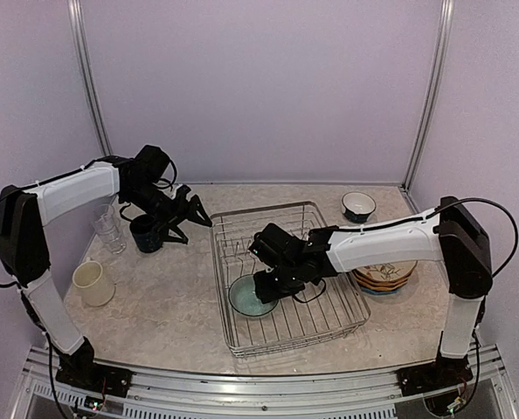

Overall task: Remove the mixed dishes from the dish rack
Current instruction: Grab the bowl from the dish rack.

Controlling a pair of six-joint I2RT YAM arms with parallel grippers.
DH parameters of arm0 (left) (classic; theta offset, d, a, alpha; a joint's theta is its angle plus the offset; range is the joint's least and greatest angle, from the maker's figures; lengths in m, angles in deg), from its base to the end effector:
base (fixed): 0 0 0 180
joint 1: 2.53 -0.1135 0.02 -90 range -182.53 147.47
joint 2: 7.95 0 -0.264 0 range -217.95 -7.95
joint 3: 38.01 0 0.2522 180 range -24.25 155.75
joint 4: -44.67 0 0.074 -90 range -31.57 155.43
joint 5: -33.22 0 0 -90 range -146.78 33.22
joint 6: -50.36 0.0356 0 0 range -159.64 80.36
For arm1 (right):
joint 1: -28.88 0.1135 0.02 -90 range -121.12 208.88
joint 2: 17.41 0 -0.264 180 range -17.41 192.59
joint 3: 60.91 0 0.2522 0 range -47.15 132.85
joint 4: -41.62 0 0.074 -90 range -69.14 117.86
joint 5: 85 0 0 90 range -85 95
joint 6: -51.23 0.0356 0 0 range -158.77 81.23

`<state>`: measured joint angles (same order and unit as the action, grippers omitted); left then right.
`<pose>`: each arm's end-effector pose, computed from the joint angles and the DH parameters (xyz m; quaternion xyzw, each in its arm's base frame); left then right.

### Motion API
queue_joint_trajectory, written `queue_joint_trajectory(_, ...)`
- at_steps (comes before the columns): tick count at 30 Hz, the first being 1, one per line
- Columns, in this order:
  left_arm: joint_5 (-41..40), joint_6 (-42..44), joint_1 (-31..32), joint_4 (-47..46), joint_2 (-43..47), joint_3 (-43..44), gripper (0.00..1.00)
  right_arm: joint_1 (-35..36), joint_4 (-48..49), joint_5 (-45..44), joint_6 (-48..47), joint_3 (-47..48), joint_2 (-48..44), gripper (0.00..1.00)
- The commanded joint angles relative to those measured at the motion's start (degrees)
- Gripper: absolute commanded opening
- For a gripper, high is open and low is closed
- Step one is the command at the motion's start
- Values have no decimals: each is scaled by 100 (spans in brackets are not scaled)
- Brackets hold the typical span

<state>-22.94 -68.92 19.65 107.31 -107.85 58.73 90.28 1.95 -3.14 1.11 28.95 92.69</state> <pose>0.3256 -0.1541 0.2652 0.0030 0.9374 -0.3434 0.0571 0.1969 0.3506 0.1797 -0.1617 0.9498 0.1567 0.2172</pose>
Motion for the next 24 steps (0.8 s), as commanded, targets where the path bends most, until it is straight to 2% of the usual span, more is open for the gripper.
queue_joint_trajectory(1, -70, 111, 24, -27, 282, 8, 89, 105, -379, -26, -28, 237, 63, 38)
queue_joint_trajectory(5, -72, 115, 8, -44, 321, -1, 89, 151, -332, -163, -41, 231, -137, 18)
queue_joint_trajectory(12, 29, 90, -125, -196, 331, -74, 89, 157, -420, -699, -277, 188, -609, 2)
queue_joint_trajectory(24, 181, 63, -231, -592, 823, -318, 90, -31, -316, -1535, -736, 128, -1592, 0)
